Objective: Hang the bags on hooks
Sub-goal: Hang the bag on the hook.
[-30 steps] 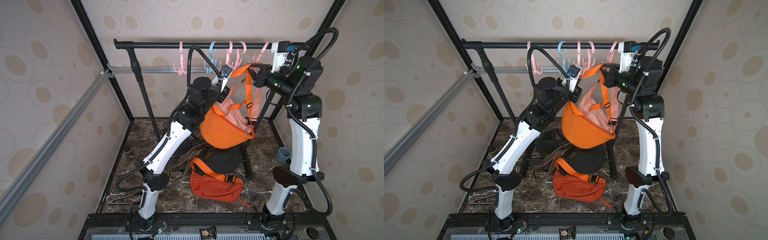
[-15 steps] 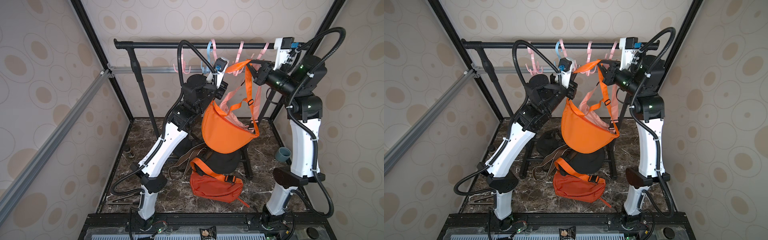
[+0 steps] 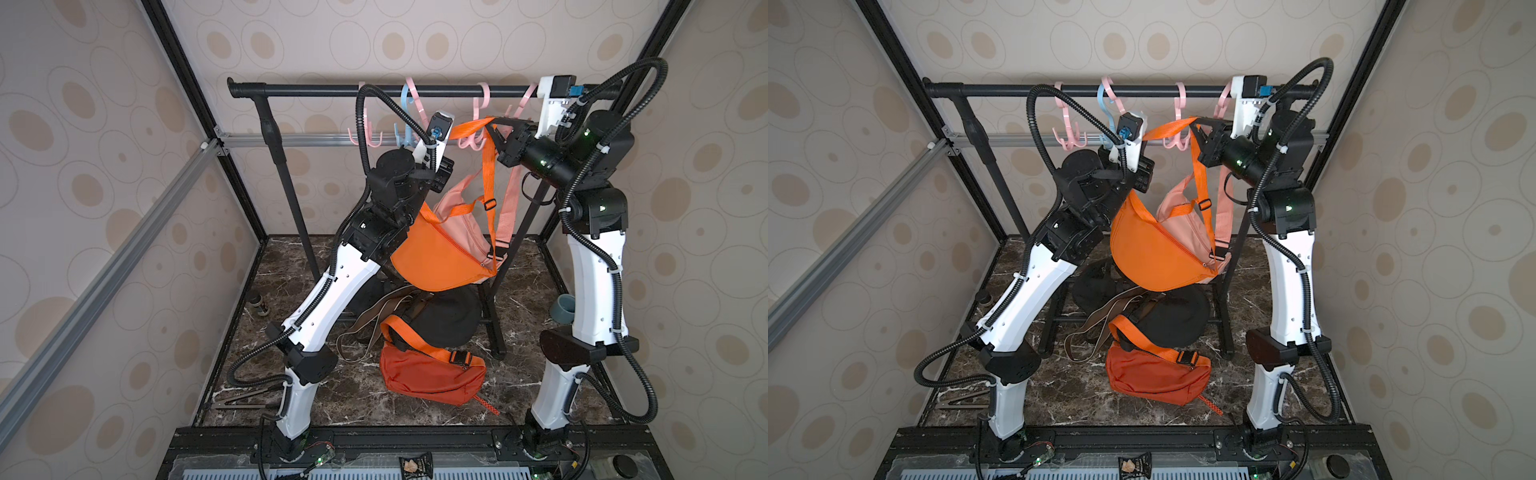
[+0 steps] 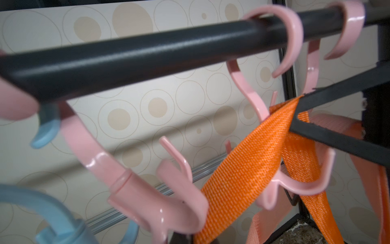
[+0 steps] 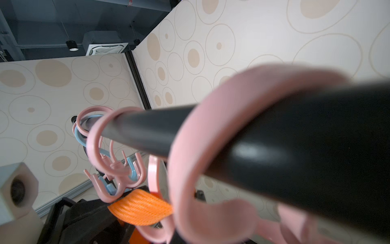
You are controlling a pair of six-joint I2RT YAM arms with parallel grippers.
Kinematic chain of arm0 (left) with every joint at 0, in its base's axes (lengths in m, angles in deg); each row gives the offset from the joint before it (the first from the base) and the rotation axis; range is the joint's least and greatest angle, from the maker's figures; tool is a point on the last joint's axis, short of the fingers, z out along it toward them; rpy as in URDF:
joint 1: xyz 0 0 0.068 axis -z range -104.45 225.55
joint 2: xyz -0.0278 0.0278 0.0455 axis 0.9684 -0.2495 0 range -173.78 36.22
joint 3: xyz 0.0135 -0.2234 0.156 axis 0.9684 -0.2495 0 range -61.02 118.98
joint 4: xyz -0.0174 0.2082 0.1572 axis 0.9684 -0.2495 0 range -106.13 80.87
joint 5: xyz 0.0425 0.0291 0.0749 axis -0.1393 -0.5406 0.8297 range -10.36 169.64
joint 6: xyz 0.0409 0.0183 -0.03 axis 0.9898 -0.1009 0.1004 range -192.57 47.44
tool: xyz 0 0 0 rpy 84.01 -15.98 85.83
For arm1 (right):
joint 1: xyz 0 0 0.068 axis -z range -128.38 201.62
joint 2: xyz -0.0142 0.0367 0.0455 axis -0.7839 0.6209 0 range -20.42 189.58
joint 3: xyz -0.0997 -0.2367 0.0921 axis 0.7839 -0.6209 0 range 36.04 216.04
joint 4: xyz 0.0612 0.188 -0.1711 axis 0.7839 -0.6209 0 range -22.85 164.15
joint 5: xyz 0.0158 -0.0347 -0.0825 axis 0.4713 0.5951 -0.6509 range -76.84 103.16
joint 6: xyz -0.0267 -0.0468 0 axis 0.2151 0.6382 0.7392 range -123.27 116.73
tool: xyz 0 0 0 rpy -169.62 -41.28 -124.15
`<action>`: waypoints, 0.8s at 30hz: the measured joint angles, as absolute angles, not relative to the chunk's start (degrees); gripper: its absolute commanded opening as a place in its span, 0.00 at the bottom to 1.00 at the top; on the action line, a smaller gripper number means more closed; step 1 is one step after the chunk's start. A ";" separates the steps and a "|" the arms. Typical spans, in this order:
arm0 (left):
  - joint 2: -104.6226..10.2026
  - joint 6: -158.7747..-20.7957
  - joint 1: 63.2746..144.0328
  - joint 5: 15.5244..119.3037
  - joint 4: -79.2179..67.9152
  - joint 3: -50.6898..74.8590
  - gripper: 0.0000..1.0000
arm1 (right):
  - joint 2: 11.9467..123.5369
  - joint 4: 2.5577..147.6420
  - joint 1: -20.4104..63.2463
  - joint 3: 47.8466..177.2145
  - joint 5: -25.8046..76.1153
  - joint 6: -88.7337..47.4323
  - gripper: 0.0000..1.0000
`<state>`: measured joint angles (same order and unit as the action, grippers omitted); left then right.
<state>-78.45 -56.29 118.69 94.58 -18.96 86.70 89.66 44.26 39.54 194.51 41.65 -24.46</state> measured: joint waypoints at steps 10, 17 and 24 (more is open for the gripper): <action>-79.13 -56.51 118.69 95.70 -19.29 87.14 0.00 | 86.01 45.55 39.30 186.86 40.03 -21.94 0.00; -78.87 -58.06 118.82 96.51 -19.68 82.96 0.00 | 78.08 48.92 39.24 173.16 38.76 -21.72 0.00; -78.85 -60.82 119.13 96.55 -20.88 79.25 0.00 | 74.73 51.47 39.13 164.31 37.14 -21.88 0.00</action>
